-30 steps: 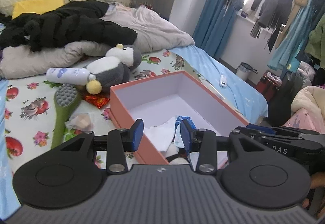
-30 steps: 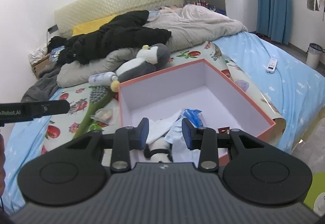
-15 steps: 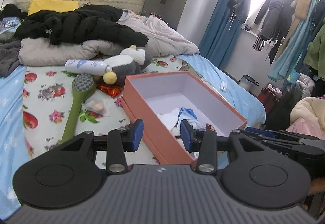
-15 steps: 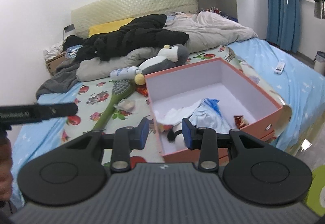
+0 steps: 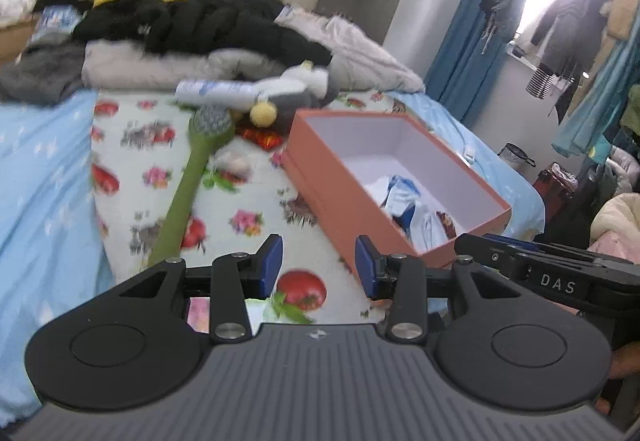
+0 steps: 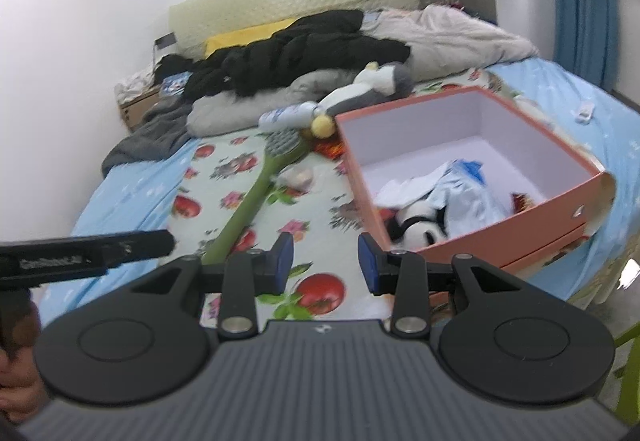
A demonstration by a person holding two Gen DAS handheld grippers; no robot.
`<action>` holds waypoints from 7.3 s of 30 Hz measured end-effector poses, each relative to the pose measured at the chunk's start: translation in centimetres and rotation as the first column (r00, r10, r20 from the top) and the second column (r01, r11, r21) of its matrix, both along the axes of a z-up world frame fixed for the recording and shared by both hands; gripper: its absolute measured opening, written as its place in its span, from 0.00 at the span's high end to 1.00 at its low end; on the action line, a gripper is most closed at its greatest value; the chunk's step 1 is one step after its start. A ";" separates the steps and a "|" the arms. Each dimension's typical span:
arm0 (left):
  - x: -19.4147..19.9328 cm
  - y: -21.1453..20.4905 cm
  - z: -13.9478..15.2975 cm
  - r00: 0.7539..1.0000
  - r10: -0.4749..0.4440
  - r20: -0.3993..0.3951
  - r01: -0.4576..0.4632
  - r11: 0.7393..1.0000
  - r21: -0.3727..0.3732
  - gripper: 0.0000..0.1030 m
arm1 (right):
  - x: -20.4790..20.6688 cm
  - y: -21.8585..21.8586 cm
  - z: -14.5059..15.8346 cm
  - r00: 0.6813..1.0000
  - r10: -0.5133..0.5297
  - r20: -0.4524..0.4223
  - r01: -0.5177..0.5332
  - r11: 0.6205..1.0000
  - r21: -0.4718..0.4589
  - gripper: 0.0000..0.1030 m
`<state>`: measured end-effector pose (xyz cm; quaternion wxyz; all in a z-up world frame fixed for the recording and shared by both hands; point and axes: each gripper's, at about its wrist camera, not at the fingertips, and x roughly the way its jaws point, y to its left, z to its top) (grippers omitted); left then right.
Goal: Organize soft objects
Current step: 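Move both tools back from the box toward the tea packet and clear packet, then grasp the clear packet with left tool while right tool grasps red tea packet, then lift the clear packet with left tool while right tool carries tea packet over box, then open left tool to drop clear packet while right tool drops tea packet into box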
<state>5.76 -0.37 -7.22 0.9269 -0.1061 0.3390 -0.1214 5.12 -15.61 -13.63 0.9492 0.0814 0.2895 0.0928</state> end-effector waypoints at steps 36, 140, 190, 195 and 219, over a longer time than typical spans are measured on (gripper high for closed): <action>34.7 5.9 -13.7 0.968 0.049 -0.247 -0.044 0.999 0.025 0.42 | 43.5 8.5 -4.1 0.874 0.267 -0.407 -0.391 0.883 -0.260 0.38; 29.5 11.5 -2.2 0.878 0.296 -0.377 -0.314 0.949 0.013 0.77 | 31.9 11.9 3.6 0.842 0.285 -0.457 -0.372 0.922 -0.111 0.48; 46.3 -19.0 -9.1 0.871 -0.204 -0.447 0.248 0.968 0.041 0.76 | 37.5 -15.2 -5.6 0.867 -0.190 -0.460 0.147 0.981 -0.127 0.48; 46.7 -19.8 -10.9 0.869 -0.196 -0.455 0.253 0.965 0.066 0.57 | 38.0 -16.0 -7.2 0.862 -0.188 -0.472 0.154 0.982 -0.110 0.47; 37.2 -16.3 -7.6 0.958 -0.214 -0.192 0.235 0.968 0.092 0.55 | 26.9 -13.4 -2.9 0.965 -0.214 -0.151 0.208 0.976 -0.056 0.40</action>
